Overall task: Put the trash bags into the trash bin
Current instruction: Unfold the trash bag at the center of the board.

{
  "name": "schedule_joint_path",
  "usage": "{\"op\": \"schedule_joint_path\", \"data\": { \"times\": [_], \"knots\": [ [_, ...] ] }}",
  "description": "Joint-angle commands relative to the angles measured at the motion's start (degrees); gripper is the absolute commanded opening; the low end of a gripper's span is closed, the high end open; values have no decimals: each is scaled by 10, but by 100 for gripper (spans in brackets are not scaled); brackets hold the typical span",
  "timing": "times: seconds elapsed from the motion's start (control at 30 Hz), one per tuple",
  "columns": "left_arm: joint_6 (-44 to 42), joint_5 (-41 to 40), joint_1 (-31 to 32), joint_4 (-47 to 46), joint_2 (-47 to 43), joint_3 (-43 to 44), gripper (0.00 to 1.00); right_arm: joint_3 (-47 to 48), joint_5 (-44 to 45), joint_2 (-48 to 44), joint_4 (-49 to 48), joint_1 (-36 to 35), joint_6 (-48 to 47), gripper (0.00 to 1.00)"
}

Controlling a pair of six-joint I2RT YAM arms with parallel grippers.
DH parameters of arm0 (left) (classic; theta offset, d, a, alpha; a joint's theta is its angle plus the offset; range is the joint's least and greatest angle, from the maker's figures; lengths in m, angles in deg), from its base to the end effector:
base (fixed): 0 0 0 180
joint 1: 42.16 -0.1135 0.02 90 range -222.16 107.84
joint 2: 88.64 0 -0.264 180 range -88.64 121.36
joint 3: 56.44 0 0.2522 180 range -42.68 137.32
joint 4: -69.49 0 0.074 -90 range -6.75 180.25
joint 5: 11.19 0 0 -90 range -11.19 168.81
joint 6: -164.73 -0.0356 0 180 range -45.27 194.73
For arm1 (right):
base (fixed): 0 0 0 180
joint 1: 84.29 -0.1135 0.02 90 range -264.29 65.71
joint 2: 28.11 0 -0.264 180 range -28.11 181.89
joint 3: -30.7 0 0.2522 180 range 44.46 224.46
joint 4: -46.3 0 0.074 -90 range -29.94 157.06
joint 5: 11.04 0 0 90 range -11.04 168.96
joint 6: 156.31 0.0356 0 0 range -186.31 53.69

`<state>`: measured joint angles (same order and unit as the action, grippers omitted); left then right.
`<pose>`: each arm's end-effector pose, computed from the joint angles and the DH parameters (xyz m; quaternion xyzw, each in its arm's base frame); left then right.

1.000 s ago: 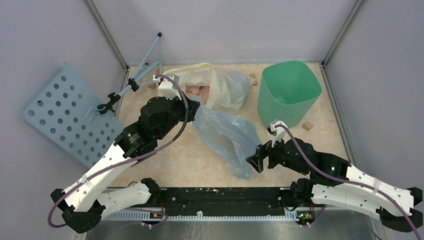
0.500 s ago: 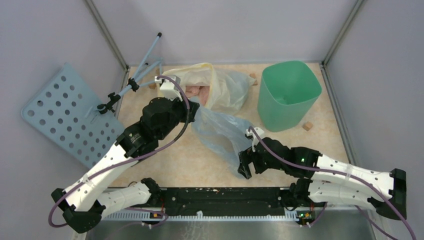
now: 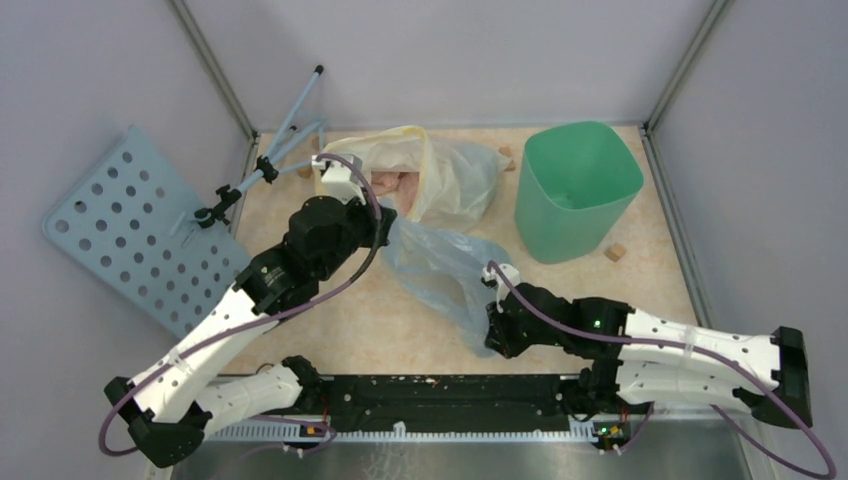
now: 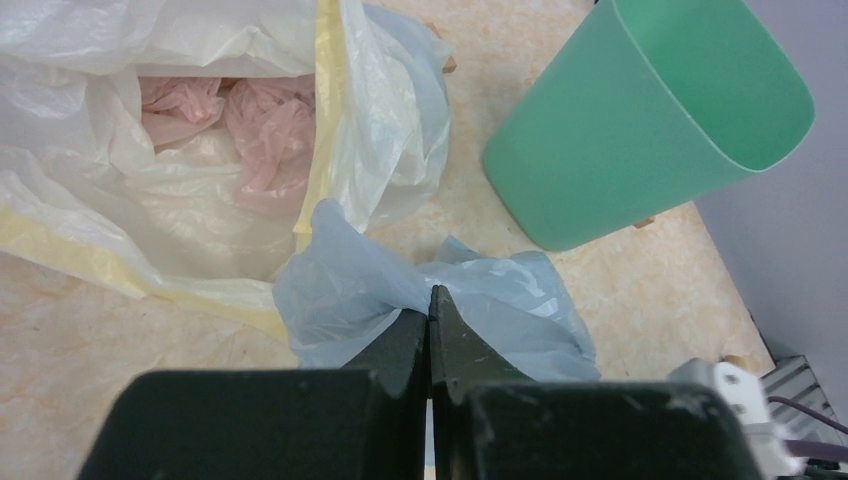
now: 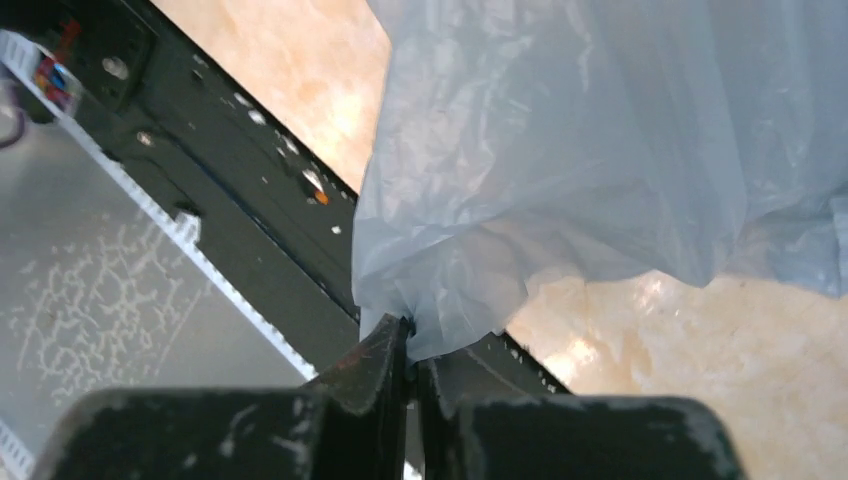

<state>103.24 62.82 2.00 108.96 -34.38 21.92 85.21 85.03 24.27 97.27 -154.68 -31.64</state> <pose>0.1506 -0.1326 0.4021 0.0237 0.7917 -0.2666 0.5491 0.0649 0.1710 0.2496 -0.2690 0.8955 0.2484 0.2529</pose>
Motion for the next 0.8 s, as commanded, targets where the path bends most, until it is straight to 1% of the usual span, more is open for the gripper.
{"op": "schedule_joint_path", "data": {
  "times": [0.0, 0.13, 0.2, 0.27, 0.3, 0.37, 0.5, 0.53, 0.63, 0.67, 0.7, 0.77],
  "knots": [
    [-2, -1, -20, -6, 6, -25, 0, 14, 22, -78, -33, -6, 11, 0],
    [9, 57, -76, -10, 24, -59, 0, 29, 49, -130, -18, -6, 17, 0],
    [16, 85, -102, -6, 28, -74, 0, 39, 65, -139, 0, -6, 18, 0],
    [21, 98, -115, -11, 22, -91, 0, 50, 79, -139, 16, -6, 19, 0],
    [23, 98, -117, -17, 15, -101, 1, 53, 84, -139, 21, -5, 18, 0],
    [27, 94, -117, -27, -3, -121, 8, 58, 93, -142, 23, -5, 21, 0],
    [27, 81, -118, -16, -35, -140, 29, 66, 107, -163, 9, -6, 31, 0],
    [24, 78, -119, -11, -42, -142, 36, 68, 111, -169, 5, -6, 32, 0],
    [-18, 92, -119, 16, -61, -130, 64, 87, 126, -175, 2, -6, 36, 0],
    [-24, 96, -118, 24, -68, -124, 71, 96, 129, -174, 3, -5, 33, 0],
    [-26, 98, -118, 33, -75, -117, 76, 104, 133, -173, 4, -6, 31, 0],
    [-33, 97, -118, 50, -92, -106, 82, 121, 138, -166, 7, -5, 24, 0]
  ]
}}
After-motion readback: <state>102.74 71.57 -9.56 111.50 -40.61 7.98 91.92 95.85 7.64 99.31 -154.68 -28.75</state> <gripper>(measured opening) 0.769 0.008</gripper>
